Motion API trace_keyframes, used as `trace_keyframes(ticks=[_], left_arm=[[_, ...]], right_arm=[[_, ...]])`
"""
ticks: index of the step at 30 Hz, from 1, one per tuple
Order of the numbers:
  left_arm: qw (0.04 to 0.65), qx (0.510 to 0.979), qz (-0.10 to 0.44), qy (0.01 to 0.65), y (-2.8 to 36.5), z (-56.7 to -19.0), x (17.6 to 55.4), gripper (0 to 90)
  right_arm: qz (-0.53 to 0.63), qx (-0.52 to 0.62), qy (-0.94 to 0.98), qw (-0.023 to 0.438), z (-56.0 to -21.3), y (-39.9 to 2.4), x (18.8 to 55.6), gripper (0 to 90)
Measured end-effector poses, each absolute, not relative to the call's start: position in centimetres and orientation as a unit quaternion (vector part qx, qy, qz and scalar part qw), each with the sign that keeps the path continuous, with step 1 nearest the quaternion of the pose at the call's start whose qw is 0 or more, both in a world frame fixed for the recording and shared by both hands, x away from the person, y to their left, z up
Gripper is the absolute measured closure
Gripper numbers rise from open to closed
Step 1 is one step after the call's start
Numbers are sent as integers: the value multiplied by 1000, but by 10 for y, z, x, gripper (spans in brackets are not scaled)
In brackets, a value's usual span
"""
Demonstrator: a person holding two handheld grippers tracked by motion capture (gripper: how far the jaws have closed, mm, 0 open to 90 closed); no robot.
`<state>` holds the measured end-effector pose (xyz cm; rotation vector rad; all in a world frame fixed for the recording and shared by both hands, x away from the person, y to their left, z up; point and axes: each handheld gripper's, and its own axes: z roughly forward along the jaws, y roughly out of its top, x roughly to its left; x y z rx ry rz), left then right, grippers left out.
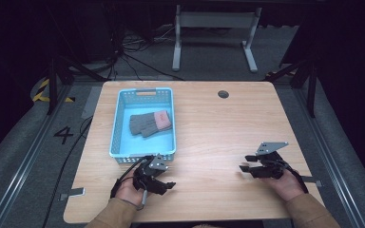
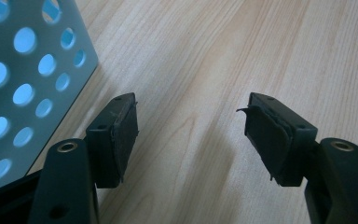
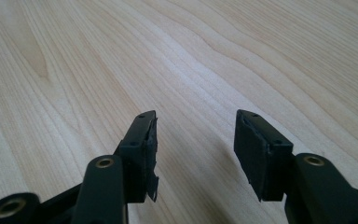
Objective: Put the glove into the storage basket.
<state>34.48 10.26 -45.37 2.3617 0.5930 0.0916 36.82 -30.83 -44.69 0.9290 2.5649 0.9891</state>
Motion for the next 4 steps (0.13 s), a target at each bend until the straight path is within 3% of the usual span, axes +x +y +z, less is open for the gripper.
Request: trace_keyframes(ticks=[4], left_arm=[[344, 909, 35, 231, 102, -454, 345, 348]], right_arm=[[339, 317, 877, 124, -446, -309, 368, 490]])
